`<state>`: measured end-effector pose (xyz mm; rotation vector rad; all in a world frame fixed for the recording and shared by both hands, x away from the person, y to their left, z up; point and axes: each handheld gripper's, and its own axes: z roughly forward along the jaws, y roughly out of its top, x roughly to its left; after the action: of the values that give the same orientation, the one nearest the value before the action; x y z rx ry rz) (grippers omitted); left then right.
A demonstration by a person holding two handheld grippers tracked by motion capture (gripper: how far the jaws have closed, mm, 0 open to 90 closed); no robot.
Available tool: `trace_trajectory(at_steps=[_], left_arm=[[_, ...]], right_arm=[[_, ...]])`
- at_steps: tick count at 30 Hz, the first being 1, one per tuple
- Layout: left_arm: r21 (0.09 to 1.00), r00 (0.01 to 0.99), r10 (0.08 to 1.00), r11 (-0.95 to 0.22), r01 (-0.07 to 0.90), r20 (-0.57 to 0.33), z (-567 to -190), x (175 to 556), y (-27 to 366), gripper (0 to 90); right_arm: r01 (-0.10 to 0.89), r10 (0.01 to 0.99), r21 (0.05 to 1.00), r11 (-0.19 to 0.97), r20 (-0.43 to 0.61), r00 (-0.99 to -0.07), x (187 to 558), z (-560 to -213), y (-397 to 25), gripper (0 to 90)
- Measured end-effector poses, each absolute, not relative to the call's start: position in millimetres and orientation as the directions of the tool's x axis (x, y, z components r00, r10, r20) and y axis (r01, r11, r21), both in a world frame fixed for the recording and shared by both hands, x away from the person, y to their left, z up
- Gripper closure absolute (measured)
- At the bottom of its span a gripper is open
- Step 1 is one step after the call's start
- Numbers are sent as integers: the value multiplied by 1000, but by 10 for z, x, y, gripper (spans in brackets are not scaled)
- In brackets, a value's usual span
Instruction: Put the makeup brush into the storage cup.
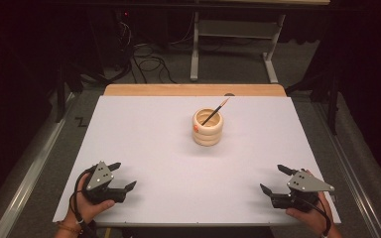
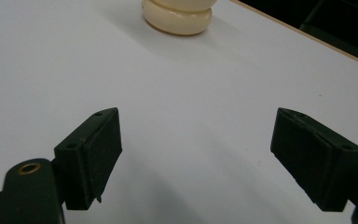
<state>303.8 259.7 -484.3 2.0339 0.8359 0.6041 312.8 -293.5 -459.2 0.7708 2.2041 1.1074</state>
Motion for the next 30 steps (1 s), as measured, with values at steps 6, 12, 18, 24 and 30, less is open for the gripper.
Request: trace_trajectory(at_steps=[6, 12, 18, 24, 30], left_arm=[[831, 667, 736, -441, 339, 119, -4844, 3047, 2577, 197], [830, 668, 735, -443, 339, 119, -4845, 3045, 2574, 199], [831, 668, 735, -441, 338, 119, -4842, 3046, 2570, 200], [831, 669, 734, -442, 338, 118, -4842, 3059, 2557, 202], [830, 672, 731, -443, 338, 116, -4842, 3057, 2558, 202]], right_arm=[[244, 701, 838, 489, -210, -682, 3125, -4595, -2952, 174], [249, 714, 844, 476, -205, -669, 3128, -4590, -2982, 174], [246, 703, 836, 490, -213, -678, 3124, -4598, -2957, 174], [241, 703, 840, 486, -212, -679, 3105, -4600, -2956, 175], [254, 719, 847, 467, -197, -666, 3108, -4601, -2978, 175]])
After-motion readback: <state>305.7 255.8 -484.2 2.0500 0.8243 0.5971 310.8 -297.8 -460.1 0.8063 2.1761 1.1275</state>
